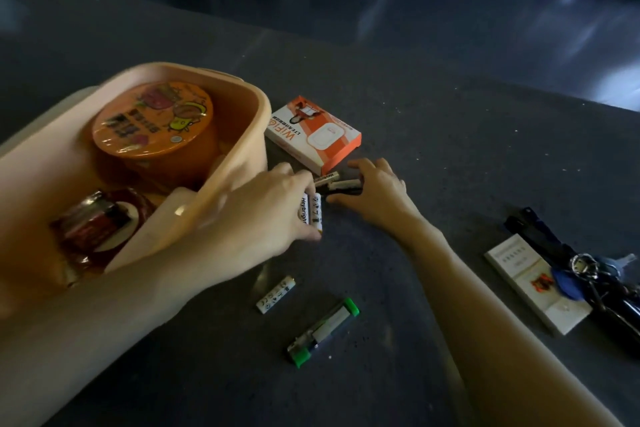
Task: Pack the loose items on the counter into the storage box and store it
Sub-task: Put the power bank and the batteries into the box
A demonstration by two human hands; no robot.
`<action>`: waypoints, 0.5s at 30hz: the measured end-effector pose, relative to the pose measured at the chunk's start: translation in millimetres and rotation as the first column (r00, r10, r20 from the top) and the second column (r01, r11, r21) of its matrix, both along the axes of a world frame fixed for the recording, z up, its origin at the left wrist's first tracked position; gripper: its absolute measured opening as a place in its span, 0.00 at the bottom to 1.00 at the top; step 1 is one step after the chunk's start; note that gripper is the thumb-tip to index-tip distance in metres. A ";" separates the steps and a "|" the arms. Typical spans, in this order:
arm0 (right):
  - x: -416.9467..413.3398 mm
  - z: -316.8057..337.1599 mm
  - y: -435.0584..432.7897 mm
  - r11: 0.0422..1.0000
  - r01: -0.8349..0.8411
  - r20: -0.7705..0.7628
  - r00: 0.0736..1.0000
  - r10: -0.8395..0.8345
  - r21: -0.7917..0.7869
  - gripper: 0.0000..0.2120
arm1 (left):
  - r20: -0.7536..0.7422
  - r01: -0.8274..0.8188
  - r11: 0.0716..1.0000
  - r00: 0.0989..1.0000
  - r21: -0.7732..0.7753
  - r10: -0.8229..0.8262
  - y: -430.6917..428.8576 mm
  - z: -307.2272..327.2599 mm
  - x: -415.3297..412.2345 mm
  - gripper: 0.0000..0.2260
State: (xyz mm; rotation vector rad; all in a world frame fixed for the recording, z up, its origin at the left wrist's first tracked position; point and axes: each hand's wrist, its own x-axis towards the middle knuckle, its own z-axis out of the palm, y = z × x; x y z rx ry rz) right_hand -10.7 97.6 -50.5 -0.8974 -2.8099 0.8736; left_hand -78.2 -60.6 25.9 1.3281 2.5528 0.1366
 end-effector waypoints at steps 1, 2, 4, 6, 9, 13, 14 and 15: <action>-4.1 -2.8 -4.0 1.000 0.008 0.008 1.000 -0.008 0.019 0.34 | 0.003 -0.010 1.000 1.000 -0.006 0.010 -3.6 4.2 -1.6 0.24; -8.1 -5.3 -7.7 0.999 0.020 0.007 1.000 -0.020 0.034 0.36 | 0.013 -0.018 1.000 1.000 -0.003 0.018 -6.8 7.6 -2.7 0.24; -15.4 -8.7 -14.6 0.997 0.035 0.003 0.999 -0.035 0.068 0.38 | 0.039 -0.028 1.000 0.999 0.012 0.028 -12.0 12.2 -3.7 0.24; -21.1 -11.0 -21.1 0.993 0.055 -0.003 0.998 -0.055 0.104 0.38 | 0.057 -0.041 0.999 0.998 0.023 0.040 -16.1 14.6 -3.6 0.24; -26.6 -14.0 -30.1 0.984 0.126 -0.048 0.992 -0.120 0.128 0.38 | 0.065 -0.059 0.997 0.996 0.054 0.055 -21.7 16.1 -4.5 0.23; -30.5 -16.9 -41.0 0.965 0.236 -0.104 0.969 -0.225 0.114 0.39 | 0.079 -0.063 0.995 0.995 0.075 0.058 -28.6 17.2 -7.0 0.24; -31.7 -17.5 -43.0 0.959 0.258 -0.111 0.963 -0.246 0.114 0.39 | 0.091 -0.070 0.994 0.994 0.078 0.063 -29.6 17.8 -7.2 0.24; -32.8 -17.9 -44.2 0.954 0.276 -0.115 0.958 -0.263 0.116 0.38 | 0.102 -0.075 0.994 0.993 0.084 0.067 -30.1 18.4 -7.4 0.24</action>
